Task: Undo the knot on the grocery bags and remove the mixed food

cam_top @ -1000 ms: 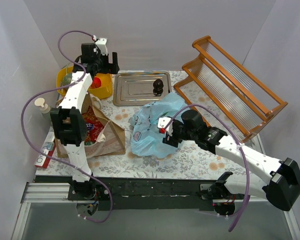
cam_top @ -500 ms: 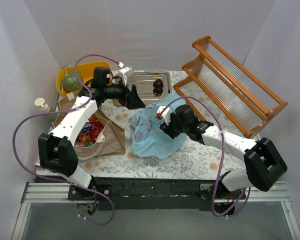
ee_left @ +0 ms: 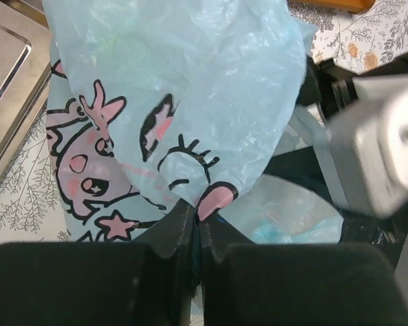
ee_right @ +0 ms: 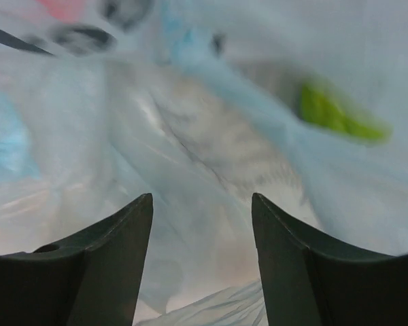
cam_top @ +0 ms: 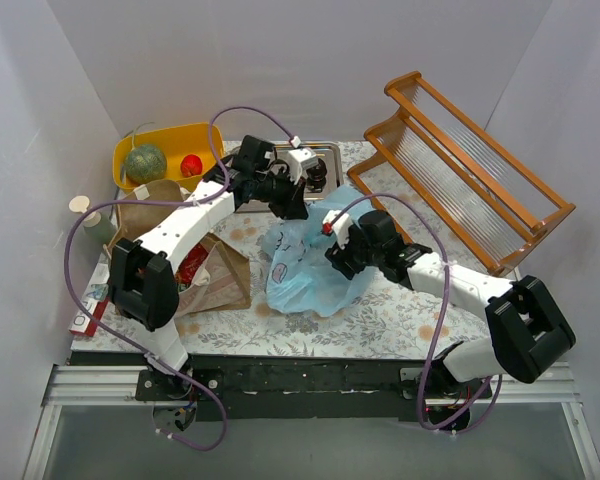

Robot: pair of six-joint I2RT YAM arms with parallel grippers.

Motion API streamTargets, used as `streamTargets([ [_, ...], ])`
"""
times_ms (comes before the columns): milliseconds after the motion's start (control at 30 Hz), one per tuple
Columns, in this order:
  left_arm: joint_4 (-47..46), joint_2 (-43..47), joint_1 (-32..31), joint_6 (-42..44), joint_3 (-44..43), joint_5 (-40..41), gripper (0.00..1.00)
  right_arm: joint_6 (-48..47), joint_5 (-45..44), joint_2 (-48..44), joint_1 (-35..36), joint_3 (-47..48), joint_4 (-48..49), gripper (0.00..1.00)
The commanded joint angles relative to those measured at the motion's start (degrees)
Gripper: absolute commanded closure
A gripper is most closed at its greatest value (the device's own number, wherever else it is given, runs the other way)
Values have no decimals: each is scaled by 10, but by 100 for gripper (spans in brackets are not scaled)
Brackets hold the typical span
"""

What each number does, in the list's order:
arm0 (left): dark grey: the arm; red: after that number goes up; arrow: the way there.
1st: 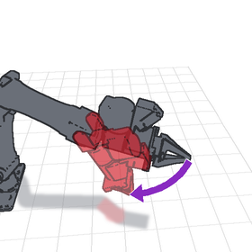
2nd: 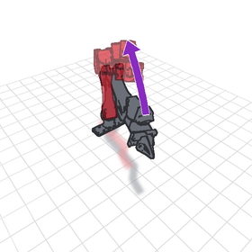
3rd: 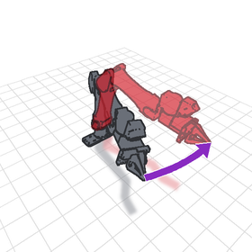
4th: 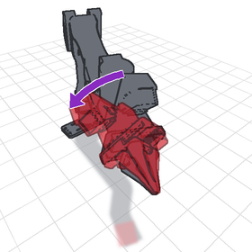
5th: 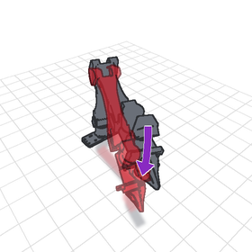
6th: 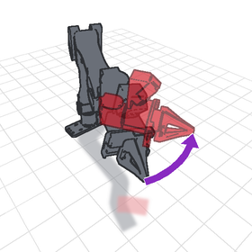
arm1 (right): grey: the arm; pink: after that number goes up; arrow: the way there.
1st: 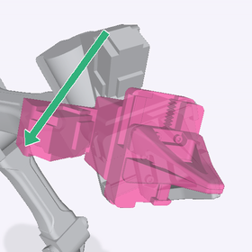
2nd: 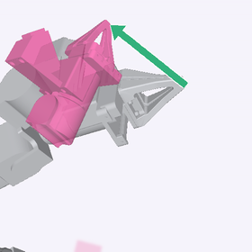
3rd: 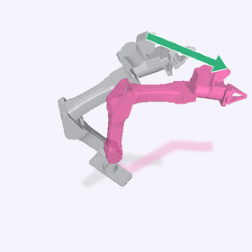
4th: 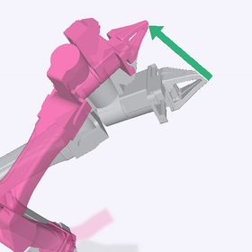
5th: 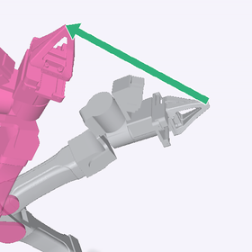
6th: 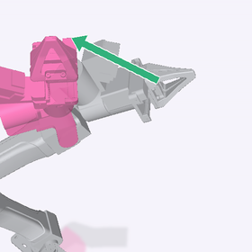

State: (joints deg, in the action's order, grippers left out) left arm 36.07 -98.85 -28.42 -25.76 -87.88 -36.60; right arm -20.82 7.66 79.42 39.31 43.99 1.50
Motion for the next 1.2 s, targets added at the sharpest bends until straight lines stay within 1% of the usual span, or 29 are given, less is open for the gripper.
streamTargets([
  [0,57,16,2,3,-82,-47,100,34,19,-28,-75,-21,2,32],
  [33,80,30,2,7,-101,-74,100,35,24,-37,-98,-23,-7,32],
  [67,80,42,2,3,-105,-96,100,34,31,-42,-107,-25,-11,33],
  [100,75,58,2,2,-102,-129,100,32,43,-45,-116,-25,-13,33],
  [133,50,91,0,-3,-94,-137,100,32,46,-51,-124,-25,-13,32],
  [200,5,126,-1,-23,-28,-138,100,28,60,-50,-124,-28,-5,32],
  [233,-21,145,-1,-23,2,-127,100,27,67,-45,-124,-29,0,32],
  [267,-26,146,-1,-21,43,-118,100,28,73,-41,-124,-29,14,32],
  [300,-26,145,-1,-17,59,-111,100,28,82,-37,-124,-28,20,32],
  [367,-5,127,-1,-8,77,-95,100,28,95,-20,-125,-16,26,27],
  [400,5,121,-1,-9,89,-87,100,28,116,-13,-124,3,28,25],
  [433,7,116,-1,-15,93,-61,100,26,128,3,-124,14,27,23],
  [467,7,110,-1,-20,97,-51,100,26,146,12,-124,23,28,22],
  [533,-10,111,-1,-34,114,-30,100,43,154,38,-124,48,44,19],
  [633,-36,121,0,-53,137,39,100,71,173,71,-122,73,67,16],
  [667,-38,122,0,-55,140,91,100,80,181,79,-122,78,71,15],
  [800,-48,130,0,-51,160,172,100,114,187,117,-111,104,94,11],
  [833,-50,135,2,-55,165,174,100,121,189,131,-108,116,100,3],
  [867,-51,138,5,-58,168,170,100,126,197,139,-107,123,102,2],
  [1033,-45,139,5,-62,179,149,100,150,224,172,-87,154,79,2],
  [1100,-45,142,5,-62,193,144,100,168,222,160,-72,139,75,2],
  [1167,-44,146,5,-68,198,132,100,188,197,148,-55,117,83,2],
])
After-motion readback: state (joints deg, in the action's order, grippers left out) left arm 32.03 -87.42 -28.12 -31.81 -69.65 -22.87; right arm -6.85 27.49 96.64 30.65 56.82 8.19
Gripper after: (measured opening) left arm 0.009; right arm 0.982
